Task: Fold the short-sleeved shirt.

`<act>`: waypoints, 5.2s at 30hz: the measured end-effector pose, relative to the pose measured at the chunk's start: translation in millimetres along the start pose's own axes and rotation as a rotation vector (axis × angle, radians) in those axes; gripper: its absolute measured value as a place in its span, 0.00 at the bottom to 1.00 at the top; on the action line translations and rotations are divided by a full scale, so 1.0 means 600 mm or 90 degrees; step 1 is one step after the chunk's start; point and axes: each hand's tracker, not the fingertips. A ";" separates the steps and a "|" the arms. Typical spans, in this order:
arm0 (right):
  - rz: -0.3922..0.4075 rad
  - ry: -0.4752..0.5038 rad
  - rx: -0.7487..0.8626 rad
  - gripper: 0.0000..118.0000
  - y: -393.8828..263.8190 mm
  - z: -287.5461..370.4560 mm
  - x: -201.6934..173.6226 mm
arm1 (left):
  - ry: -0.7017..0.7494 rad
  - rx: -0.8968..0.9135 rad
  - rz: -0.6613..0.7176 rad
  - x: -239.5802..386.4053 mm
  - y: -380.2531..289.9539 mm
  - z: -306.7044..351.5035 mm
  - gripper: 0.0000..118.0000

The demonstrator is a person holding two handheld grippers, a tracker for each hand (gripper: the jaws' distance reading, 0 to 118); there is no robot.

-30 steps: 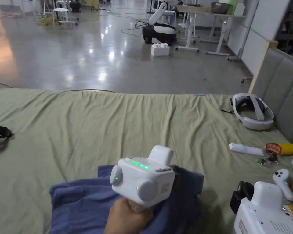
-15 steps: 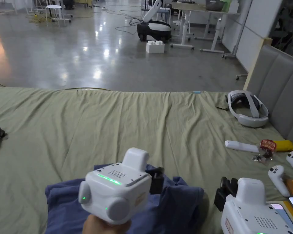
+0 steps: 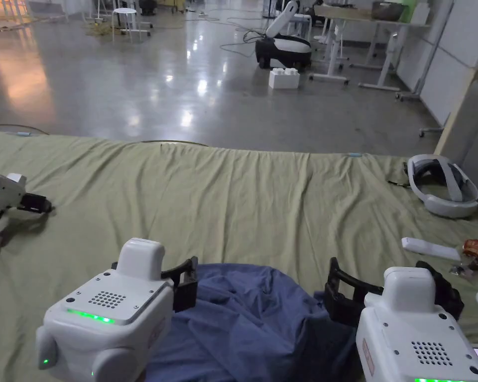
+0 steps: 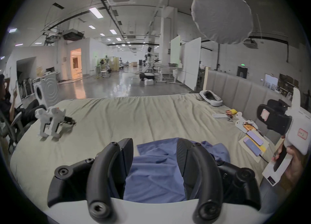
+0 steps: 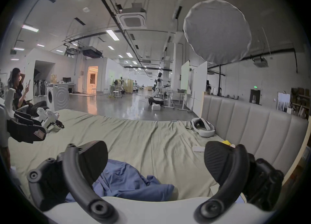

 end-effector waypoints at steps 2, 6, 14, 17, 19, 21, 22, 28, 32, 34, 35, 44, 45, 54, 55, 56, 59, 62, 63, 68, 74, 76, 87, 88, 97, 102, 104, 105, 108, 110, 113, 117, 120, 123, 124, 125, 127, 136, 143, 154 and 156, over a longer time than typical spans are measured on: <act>0.002 0.009 -0.047 0.97 0.003 -0.010 -0.011 | 0.021 -0.004 0.023 -0.028 -0.010 -0.003 0.53; -0.034 -0.009 -0.038 0.78 -0.008 -0.011 -0.020 | 0.066 -0.001 0.073 -0.066 -0.024 0.006 0.53; -0.049 0.004 -0.040 0.09 -0.016 -0.017 -0.032 | 0.130 0.009 0.079 -0.109 -0.042 0.018 0.53; -0.031 0.001 -0.037 0.09 -0.017 -0.022 -0.044 | 0.134 0.028 0.084 -0.115 -0.049 0.023 0.17; -0.033 0.011 -0.039 0.09 -0.015 -0.025 -0.046 | 0.202 0.041 0.048 -0.107 -0.049 0.025 0.02; -0.034 0.011 -0.039 0.09 -0.014 -0.027 -0.049 | 0.171 0.068 0.057 -0.110 -0.054 0.031 0.01; -0.035 0.008 -0.038 0.09 -0.012 -0.029 -0.051 | 0.157 0.086 0.068 -0.111 -0.053 0.037 0.01; -0.055 -0.003 -0.024 0.09 -0.005 -0.029 -0.052 | 0.208 0.181 0.039 -0.109 -0.050 0.059 0.01; -0.060 -0.010 -0.012 0.09 0.001 -0.028 -0.053 | 0.234 0.217 0.022 -0.104 -0.044 0.069 0.01; -0.059 -0.010 -0.011 0.09 0.003 -0.032 -0.054 | 0.231 0.196 0.015 -0.113 -0.040 0.058 0.01; -0.056 -0.010 -0.013 0.09 0.003 -0.036 -0.055 | 0.230 0.176 0.013 -0.119 -0.040 0.048 0.01; -0.044 0.006 -0.049 0.09 -0.012 -0.056 -0.048 | 0.135 -0.186 0.084 -0.248 -0.058 -0.149 0.01; -0.042 0.005 -0.054 0.09 -0.016 -0.058 -0.046 | 0.124 -0.227 0.105 -0.262 -0.064 -0.178 0.01; -0.034 -0.017 -0.127 0.09 -0.056 -0.067 -0.014 | 0.085 -0.428 0.247 -0.347 -0.129 -0.358 0.56; -0.032 -0.019 -0.135 0.09 -0.060 -0.068 -0.008 | 0.081 -0.431 0.243 -0.350 -0.134 -0.372 0.56; -0.030 -0.023 -0.143 0.09 -0.064 -0.069 -0.003 | 0.083 -0.443 0.239 -0.352 -0.139 -0.386 0.56; -0.028 -0.036 -0.159 0.09 -0.074 -0.069 0.012 | 0.101 -0.472 0.230 -0.365 -0.161 -0.436 0.56; -0.032 -0.048 -0.174 0.09 -0.081 -0.069 0.027 | 0.120 -0.473 0.210 -0.375 -0.175 -0.473 0.56; -0.034 -0.051 -0.178 0.09 -0.084 -0.069 0.031 | 0.123 -0.470 0.208 -0.375 -0.174 -0.477 0.56; -0.043 -0.059 -0.197 0.09 -0.091 -0.071 0.042 | 0.118 -0.464 0.206 -0.367 -0.182 -0.477 0.56; -0.032 -0.051 -0.202 0.09 -0.094 -0.071 0.037 | 0.118 -0.476 0.184 -0.359 -0.212 -0.485 0.64; -0.031 -0.047 -0.205 0.09 -0.095 -0.073 0.035 | 0.128 -0.480 0.171 -0.355 -0.215 -0.493 0.64; -0.038 -0.050 -0.336 0.12 -0.126 -0.125 0.053 | 0.135 -0.456 -0.024 -0.240 -0.205 -0.454 0.07; -0.045 -0.053 -0.363 0.13 -0.129 -0.138 0.064 | 0.134 -0.449 -0.008 -0.239 -0.199 -0.440 0.07; -0.059 -0.012 -0.544 0.67 -0.147 -0.282 0.127 | 0.106 -0.376 0.100 -0.196 -0.113 -0.292 0.07; -0.027 0.001 -0.600 0.88 -0.179 -0.341 0.120 | 0.103 -0.366 0.090 -0.170 -0.088 -0.257 0.07; -0.028 0.010 -0.635 0.88 -0.198 -0.361 0.116 | 0.103 -0.364 0.092 -0.157 -0.084 -0.241 0.07; -0.038 0.013 -0.654 0.88 -0.206 -0.368 0.115 | 0.102 -0.365 0.095 -0.169 -0.077 -0.251 0.07; -0.060 0.011 -0.695 0.88 -0.232 -0.387 0.111 | 0.105 -0.366 0.096 -0.153 -0.073 -0.235 0.07; -0.064 0.003 -0.732 0.86 -0.250 -0.393 0.106 | 0.104 -0.371 0.099 -0.164 -0.071 -0.244 0.07; -0.154 -0.023 -0.794 0.87 -0.274 -0.400 0.117 | 0.105 -0.378 0.104 -0.171 -0.073 -0.251 0.07; -0.156 -0.027 -0.761 0.88 -0.271 -0.387 0.118 | 0.103 -0.382 0.106 -0.174 -0.073 -0.252 0.07; -0.169 -0.040 -0.740 0.89 -0.275 -0.375 0.118 | 0.103 -0.385 0.108 -0.170 -0.071 -0.246 0.07; -0.177 -0.037 -0.679 0.89 -0.287 -0.353 0.114 | 0.102 -0.387 0.114 -0.177 -0.073 -0.253 0.07; -0.183 -0.035 -0.664 0.89 -0.289 -0.347 0.117 | 0.103 -0.387 0.115 -0.176 -0.071 -0.251 0.07; -0.185 -0.033 -0.660 0.89 -0.288 -0.342 0.118 | 0.104 -0.385 0.116 -0.183 -0.076 -0.259 0.07; -0.187 -0.034 -0.664 0.89 -0.286 -0.345 0.117 | 0.104 -0.382 0.116 -0.183 -0.072 -0.259 0.07; -0.125 -0.063 -0.650 0.57 -0.256 -0.349 0.074 | 0.105 -0.361 0.114 -0.199 -0.062 -0.277 0.07; -0.157 -0.030 -0.599 0.11 -0.233 -0.327 0.063 | 0.102 -0.351 0.104 -0.202 -0.061 -0.287 0.07; -0.129 -0.006 -0.431 0.10 -0.134 -0.272 0.088 | 0.074 -0.267 0.090 -0.198 -0.004 -0.243 0.06; -0.141 0.001 -0.388 0.10 -0.105 -0.259 0.097 | 0.066 -0.240 0.091 -0.202 0.022 -0.230 0.06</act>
